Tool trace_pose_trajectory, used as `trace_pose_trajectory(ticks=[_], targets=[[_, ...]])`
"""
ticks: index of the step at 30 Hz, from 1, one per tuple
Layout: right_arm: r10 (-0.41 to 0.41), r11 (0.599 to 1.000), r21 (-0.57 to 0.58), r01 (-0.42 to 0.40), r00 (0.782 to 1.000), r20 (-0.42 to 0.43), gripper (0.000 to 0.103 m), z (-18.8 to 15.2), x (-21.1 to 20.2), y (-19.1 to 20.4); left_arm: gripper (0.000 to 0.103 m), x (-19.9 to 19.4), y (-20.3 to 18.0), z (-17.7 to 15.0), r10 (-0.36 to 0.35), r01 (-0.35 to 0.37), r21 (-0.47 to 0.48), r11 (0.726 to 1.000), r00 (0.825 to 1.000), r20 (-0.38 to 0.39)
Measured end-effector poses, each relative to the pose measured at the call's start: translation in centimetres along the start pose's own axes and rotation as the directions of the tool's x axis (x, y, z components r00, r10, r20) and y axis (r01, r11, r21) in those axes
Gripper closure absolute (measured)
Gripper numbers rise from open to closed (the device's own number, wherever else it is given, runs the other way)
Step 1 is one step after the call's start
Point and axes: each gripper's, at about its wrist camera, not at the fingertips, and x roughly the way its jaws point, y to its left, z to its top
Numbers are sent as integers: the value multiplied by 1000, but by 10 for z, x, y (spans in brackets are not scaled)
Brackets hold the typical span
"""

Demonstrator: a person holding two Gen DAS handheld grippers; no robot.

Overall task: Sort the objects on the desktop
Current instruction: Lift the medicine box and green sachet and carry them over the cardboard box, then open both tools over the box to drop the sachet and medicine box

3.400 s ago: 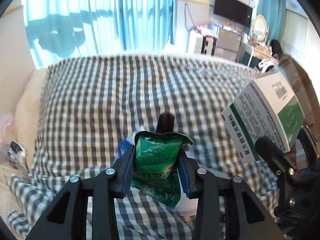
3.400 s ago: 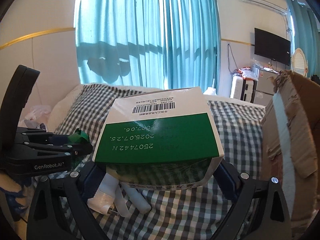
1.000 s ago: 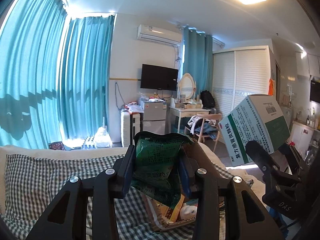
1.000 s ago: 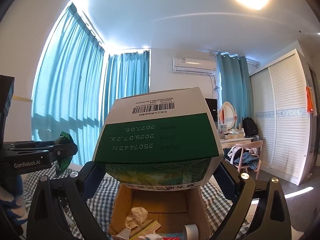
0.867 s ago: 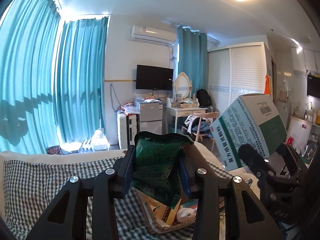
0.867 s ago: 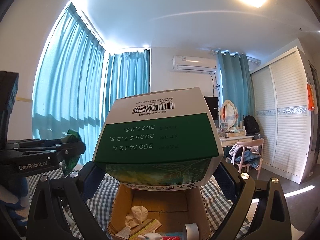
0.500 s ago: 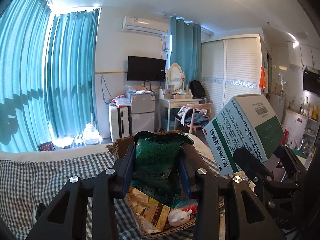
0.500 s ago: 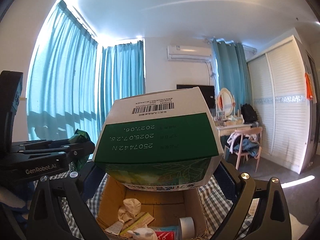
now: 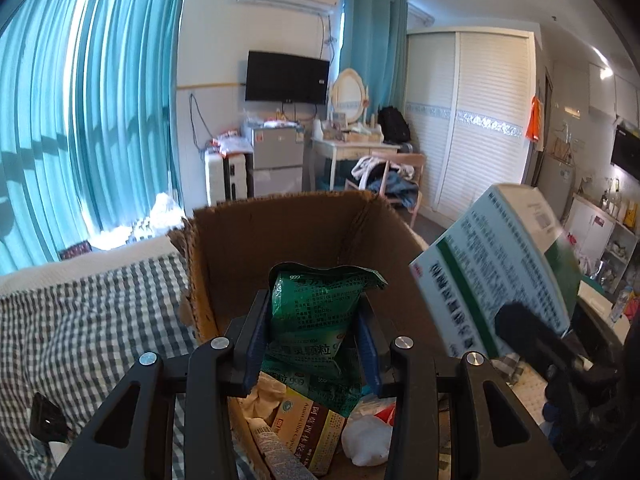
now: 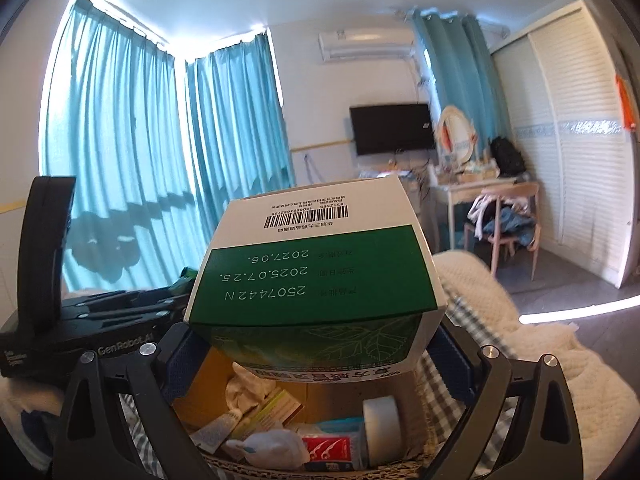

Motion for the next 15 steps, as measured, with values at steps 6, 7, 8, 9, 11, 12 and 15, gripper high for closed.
trace_pose_trajectory(ticks=[6,7,8,9,11,12,15], targets=[[-6,1000,-12,5,996,-86,6,-14,30,-3,62,32,14,-10,-20,17,-38,999,996,-83],[-7,1000,-16,5,996,-94,6,-15,33,-3,62,35,16,-11,-18,14,-43,999,996,-90],[-8,1000,-22,6,995,-102,6,-16,35,-2,62,37,18,-12,-18,13,-49,999,995,-96],[-9,1000,-30,5,994,-111,6,-17,37,-1,63,38,19,-13,-20,15,-55,998,995,-103],[-18,999,-48,12,992,-122,6,-20,41,2,62,43,22,-14,-24,17,-63,998,992,-120],[-26,998,-58,19,992,-126,6,-21,42,3,62,46,22,-14,-26,17,-63,998,991,-132],[-43,996,-86,32,991,-126,5,-20,43,6,58,48,26,-15,-7,-4,-75,997,989,-148]])
